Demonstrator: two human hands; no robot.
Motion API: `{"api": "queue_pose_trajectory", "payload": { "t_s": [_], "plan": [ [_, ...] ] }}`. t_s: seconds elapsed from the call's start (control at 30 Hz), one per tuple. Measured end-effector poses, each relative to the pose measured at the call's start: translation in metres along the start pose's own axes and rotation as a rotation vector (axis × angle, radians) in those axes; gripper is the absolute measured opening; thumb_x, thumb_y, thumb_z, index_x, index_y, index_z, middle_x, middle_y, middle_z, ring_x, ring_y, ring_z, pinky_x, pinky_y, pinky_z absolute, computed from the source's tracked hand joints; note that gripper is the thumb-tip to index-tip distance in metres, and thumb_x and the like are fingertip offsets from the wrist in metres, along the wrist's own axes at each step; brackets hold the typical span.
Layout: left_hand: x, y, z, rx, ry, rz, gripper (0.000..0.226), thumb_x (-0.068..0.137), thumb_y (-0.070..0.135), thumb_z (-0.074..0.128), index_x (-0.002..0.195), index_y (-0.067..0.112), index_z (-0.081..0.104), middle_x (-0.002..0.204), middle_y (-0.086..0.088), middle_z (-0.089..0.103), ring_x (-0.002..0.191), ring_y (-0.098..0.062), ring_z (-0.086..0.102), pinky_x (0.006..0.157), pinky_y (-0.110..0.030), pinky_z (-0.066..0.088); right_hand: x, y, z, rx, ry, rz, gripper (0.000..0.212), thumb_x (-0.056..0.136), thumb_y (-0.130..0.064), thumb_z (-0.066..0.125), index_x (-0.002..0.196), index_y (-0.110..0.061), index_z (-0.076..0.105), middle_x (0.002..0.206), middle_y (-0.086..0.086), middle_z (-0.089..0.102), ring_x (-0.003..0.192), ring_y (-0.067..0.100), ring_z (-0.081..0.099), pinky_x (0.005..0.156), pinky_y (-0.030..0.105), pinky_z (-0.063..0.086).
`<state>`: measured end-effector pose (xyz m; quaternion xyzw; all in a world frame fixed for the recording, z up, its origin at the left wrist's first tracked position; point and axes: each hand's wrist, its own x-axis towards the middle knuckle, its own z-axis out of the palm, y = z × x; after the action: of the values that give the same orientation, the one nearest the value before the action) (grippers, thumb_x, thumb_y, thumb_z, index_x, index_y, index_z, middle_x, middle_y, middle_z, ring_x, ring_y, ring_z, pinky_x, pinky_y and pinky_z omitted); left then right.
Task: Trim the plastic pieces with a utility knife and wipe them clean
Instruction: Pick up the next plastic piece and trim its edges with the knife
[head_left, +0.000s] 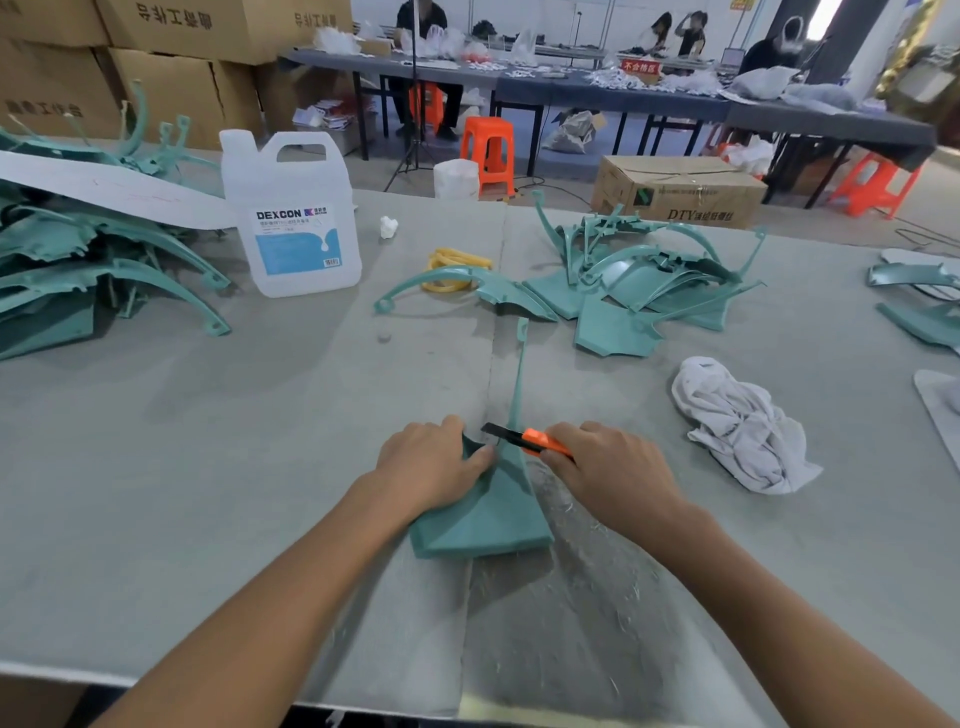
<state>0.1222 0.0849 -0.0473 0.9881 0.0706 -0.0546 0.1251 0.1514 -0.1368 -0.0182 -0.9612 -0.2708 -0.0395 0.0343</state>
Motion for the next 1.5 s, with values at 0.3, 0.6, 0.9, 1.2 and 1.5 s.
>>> {"api": "queue_pose_trajectory", "payload": {
  "t_s": [0.3, 0.6, 0.9, 1.2, 1.5],
  "plan": [
    [-0.016, -0.005, 0.002, 0.004, 0.003, 0.013, 0.053, 0.093, 0.073, 0.033, 0.098, 0.022, 0.047, 0.095, 0.000, 0.062, 0.086, -0.022, 0.053, 0.065, -0.037, 0.038, 0.002, 0.006, -0.001, 0.016, -0.046, -0.049, 0.036, 0.103, -0.060, 0.034, 0.114, -0.034, 0.058, 0.088, -0.007, 0.058, 0.078, 0.022, 0.060, 0.061, 0.034, 0.044],
    [-0.008, -0.004, -0.009, -0.040, -0.164, -0.011, 0.052, 0.093, 0.071, 0.038, 0.104, 0.021, 0.045, 0.112, -0.008, 0.063, 0.091, -0.025, 0.051, 0.074, -0.038, 0.041, 0.057, 0.025, 0.005, -0.117, 0.106, -0.118, 0.034, 0.105, -0.051, 0.041, 0.114, -0.025, 0.059, 0.085, -0.001, 0.060, 0.074, 0.027, 0.060, 0.057, 0.033, 0.039],
    [0.009, -0.002, -0.025, -0.009, -0.342, -0.025, 0.067, 0.092, 0.074, 0.037, 0.122, 0.018, 0.056, 0.127, -0.008, 0.062, 0.096, -0.025, 0.052, 0.077, -0.036, 0.039, 0.109, 0.040, -0.006, -0.346, 0.208, -0.162, 0.034, 0.107, -0.046, 0.039, 0.115, -0.020, 0.059, 0.095, 0.007, 0.063, 0.082, 0.032, 0.059, 0.059, 0.034, 0.030],
    [0.008, -0.002, -0.022, 0.013, -0.318, 0.013, 0.057, 0.094, 0.073, 0.036, 0.104, 0.020, 0.053, 0.117, -0.008, 0.065, 0.092, -0.025, 0.055, 0.074, -0.036, 0.039, 0.066, 0.014, -0.036, -0.294, 0.016, -0.136, 0.032, 0.105, -0.051, 0.039, 0.105, -0.026, 0.059, 0.072, -0.007, 0.047, 0.067, 0.023, 0.054, 0.056, 0.032, 0.038],
    [0.004, -0.002, -0.022, 0.005, -0.299, 0.037, 0.054, 0.094, 0.073, 0.035, 0.094, 0.022, 0.052, 0.091, 0.001, 0.057, 0.084, -0.021, 0.056, 0.068, -0.036, 0.039, 0.052, -0.016, -0.063, -0.349, -0.250, -0.185, 0.031, 0.102, -0.050, 0.046, 0.091, -0.027, 0.064, 0.074, -0.005, 0.056, 0.064, 0.014, 0.052, 0.051, 0.029, 0.031]
  ]
}}
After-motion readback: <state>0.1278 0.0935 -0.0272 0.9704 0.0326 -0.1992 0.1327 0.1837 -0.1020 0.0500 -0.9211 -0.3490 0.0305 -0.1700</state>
